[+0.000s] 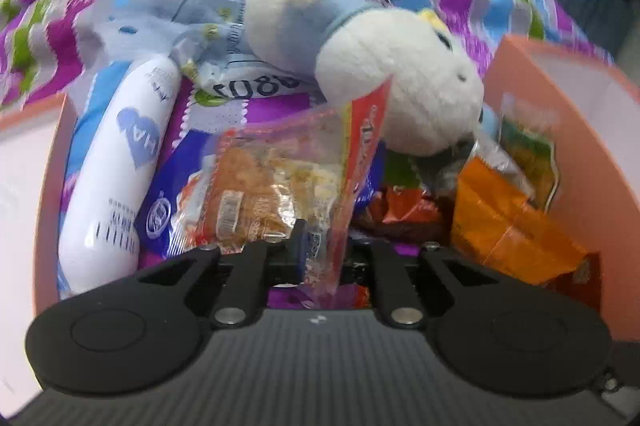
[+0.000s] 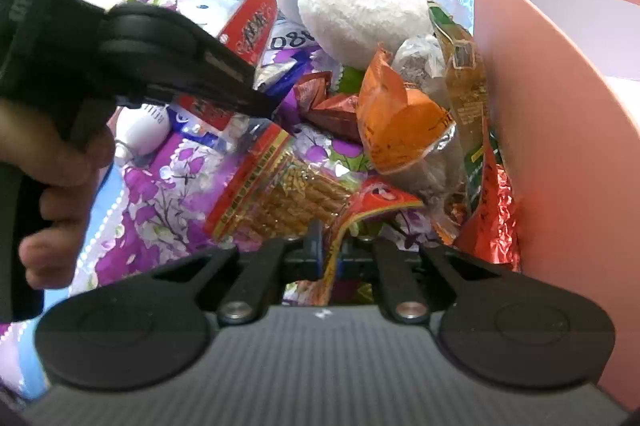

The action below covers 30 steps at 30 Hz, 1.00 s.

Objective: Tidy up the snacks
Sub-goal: 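Lift both held packets and carry them over the pink box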

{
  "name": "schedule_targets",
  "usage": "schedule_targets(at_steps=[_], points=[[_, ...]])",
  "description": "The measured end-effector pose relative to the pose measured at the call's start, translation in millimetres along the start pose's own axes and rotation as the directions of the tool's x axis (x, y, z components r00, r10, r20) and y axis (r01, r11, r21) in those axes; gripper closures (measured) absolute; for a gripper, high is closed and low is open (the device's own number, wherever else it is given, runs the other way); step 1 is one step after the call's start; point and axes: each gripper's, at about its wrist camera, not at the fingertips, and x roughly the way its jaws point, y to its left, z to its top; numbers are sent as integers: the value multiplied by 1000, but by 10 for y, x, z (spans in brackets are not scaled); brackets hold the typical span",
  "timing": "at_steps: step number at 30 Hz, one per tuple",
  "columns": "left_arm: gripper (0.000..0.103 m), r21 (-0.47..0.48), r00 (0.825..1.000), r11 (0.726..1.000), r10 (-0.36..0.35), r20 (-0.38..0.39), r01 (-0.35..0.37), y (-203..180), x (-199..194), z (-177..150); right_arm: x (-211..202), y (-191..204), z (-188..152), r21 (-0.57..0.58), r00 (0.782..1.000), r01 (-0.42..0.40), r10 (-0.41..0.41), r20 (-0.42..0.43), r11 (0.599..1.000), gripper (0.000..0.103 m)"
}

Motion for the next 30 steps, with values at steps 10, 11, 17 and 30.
schedule_targets(at_steps=[10, 11, 17, 30], points=[[98, -55, 995, 998, -2, 97, 8, -6, -638, -439, -391, 60, -165, -23, 995, -3, 5, 104, 1000, 100], [98, -55, 995, 998, 0, 103, 5, -17, -707, -479, -443, 70, -183, -28, 994, 5, -2, 112, 1000, 100], [100, -48, 990, 999, -4, 144, 11, -140, -1175, -732, -719, 88, -315, -14, 992, 10, -8, 128, 1000, 100], [103, -125, 985, 989, -53, 166, 74, -373, -1907, -1479, -1225, 109, -775, 19, 994, 26, -28, 103, 999, 100]])
